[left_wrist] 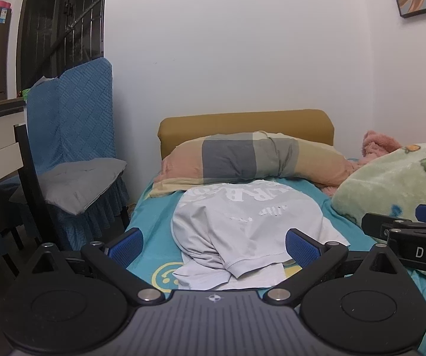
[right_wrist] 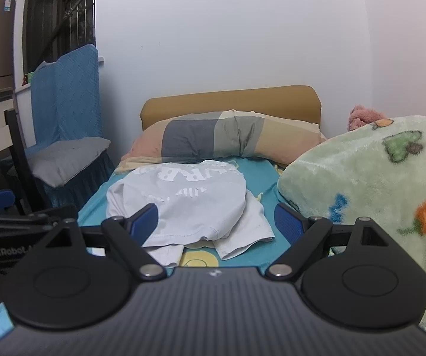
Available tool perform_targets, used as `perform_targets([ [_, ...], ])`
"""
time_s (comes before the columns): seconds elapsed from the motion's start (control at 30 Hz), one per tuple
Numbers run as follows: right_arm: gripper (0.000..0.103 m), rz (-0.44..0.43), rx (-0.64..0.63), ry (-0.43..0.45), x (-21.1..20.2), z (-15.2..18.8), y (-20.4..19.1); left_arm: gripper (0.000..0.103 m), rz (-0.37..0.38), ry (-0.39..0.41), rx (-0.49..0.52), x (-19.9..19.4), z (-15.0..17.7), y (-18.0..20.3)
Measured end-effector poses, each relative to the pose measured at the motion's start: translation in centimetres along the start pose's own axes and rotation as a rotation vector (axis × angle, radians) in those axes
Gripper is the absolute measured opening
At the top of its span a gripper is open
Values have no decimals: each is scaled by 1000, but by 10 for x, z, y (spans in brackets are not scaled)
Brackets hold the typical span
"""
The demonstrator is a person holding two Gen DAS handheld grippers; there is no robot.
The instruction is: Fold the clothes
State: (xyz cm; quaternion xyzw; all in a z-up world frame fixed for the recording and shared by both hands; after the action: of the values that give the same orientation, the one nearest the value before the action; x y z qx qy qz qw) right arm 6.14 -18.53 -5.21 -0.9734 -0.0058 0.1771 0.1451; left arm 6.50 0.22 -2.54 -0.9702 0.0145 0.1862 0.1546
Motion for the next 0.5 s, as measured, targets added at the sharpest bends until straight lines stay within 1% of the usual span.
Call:
perform_targets([
  [0.13, 87, -6, 4, -2, 0, 1, 1, 103, 4, 7, -9, -1, -2, 2],
  [0.2, 87, -9, 6, -4, 1, 2, 2, 103, -13, 20, -23, -6, 4, -2],
  [0.33, 87, -16, 10, -6, 1, 3, 3, 103, -10, -11, -6, 4, 6, 2],
  [0.37, 87, -17, 11, -7, 1, 3, 4, 103, -11, -14, -3, 3, 1, 1],
  [0.5, 87, -22, 22, -8, 3, 3, 5, 103, -10, -13, -10, 2, 1, -1],
])
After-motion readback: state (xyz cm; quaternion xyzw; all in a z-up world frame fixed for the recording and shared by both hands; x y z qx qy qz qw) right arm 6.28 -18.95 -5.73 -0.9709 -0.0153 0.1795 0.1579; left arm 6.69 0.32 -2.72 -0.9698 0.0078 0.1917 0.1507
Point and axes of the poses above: each gripper's, at about its wrist camera, not at the fingertips, and x roughly the way its jaws point, y to its right, z to its underside, the point moved 7 cm from there along x, roughly the way its jaws point, and after that the axes turned 13 degrees about x, right-handed, at the moved point
